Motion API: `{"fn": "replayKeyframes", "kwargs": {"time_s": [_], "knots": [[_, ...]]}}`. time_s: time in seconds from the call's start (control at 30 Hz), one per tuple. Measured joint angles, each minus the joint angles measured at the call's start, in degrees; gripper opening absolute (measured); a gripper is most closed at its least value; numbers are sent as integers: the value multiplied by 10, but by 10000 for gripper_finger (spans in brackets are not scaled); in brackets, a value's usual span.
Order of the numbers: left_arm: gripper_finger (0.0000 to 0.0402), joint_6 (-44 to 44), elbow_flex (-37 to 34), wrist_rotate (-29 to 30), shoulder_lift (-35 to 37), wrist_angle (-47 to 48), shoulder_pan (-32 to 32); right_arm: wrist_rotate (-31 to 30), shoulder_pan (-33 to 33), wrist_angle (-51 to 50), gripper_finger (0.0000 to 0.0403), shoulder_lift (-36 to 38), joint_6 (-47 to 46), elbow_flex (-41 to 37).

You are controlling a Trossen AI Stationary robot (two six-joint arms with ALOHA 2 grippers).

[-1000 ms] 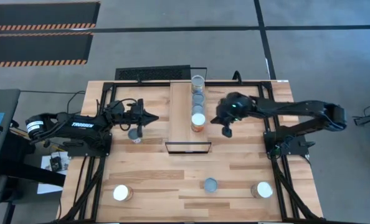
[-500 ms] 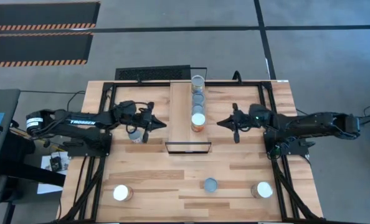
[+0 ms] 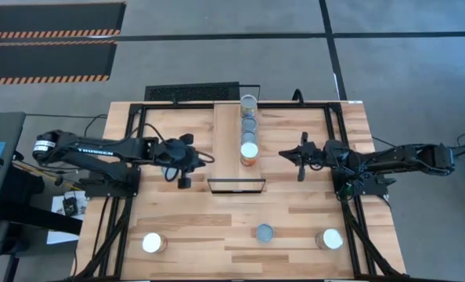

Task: Pick and place cans onto a shelf
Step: Put the green peas can on the shelf

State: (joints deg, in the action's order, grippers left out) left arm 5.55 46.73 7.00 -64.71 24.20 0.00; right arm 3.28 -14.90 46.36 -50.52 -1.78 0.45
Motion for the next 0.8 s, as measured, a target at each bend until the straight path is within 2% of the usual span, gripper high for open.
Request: {"fn": "replayKeyframes", "kwargs": {"time_s": [0.23,0.37,0.53,0.67,0.8], "knots": [[1,-114,69,59,0,167,-30,-6,24,4,7,0,7,0],[1,-134,60,69,0,175,-32,-6,34,4,7,0,21,0],[1,-129,25,70,0,137,-32,-16,56,4,7,-1,14,-1],[0,-131,15,60,0,128,-25,-86,93,4,7,0,22,-1],[0,-180,22,38,3,157,-25,-132,128,4,7,0,53,-1]]}}
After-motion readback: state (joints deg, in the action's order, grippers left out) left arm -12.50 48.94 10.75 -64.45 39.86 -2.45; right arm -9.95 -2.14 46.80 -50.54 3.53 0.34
